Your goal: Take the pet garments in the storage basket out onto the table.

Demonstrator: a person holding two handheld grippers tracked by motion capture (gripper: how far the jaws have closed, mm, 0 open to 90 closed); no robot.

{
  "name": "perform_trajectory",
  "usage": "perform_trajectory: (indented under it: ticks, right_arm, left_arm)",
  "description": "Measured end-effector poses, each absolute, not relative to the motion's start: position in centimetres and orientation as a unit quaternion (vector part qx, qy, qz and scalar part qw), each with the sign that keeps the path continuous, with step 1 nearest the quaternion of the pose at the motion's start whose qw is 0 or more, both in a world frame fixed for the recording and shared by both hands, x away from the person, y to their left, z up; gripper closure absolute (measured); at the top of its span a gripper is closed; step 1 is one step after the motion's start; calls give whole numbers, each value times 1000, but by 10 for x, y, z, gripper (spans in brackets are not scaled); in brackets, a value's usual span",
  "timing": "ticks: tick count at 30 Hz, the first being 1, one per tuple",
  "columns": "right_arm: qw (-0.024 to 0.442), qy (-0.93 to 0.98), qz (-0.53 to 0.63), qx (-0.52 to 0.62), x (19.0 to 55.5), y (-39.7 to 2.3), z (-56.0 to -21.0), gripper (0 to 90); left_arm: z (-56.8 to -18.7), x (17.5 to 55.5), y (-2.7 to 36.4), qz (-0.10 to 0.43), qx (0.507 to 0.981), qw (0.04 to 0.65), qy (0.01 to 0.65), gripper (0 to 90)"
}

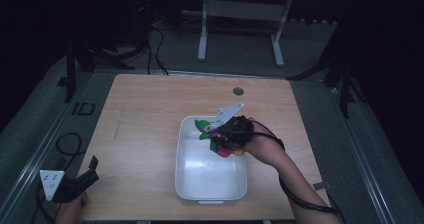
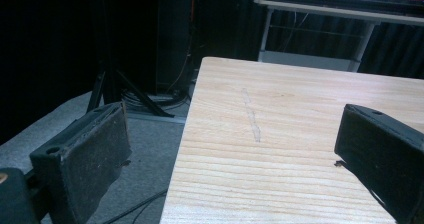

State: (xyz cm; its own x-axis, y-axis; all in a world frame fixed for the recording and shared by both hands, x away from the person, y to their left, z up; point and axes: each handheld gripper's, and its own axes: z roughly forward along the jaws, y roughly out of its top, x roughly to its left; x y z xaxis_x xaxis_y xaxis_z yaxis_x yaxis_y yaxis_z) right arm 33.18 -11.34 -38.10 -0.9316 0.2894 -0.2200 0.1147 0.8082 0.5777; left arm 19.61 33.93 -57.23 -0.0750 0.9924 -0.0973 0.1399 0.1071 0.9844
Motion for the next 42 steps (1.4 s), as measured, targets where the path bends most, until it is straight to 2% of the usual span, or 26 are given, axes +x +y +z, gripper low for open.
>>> perform_trajectory:
  ticks: [15,32,42]
  right_arm:
    - [181,921,296,178,342,-185,-370,676]
    - [193,894,297,276,347,-269,-393,674]
    - [198,888,287,299,352,-287,-415,673]
  left_arm:
    - [-572,196,339,453,491,469,577,18]
    - [-572,196,339,455,493,466,576,18]
    - [-572,196,338,456,492,466,576,18]
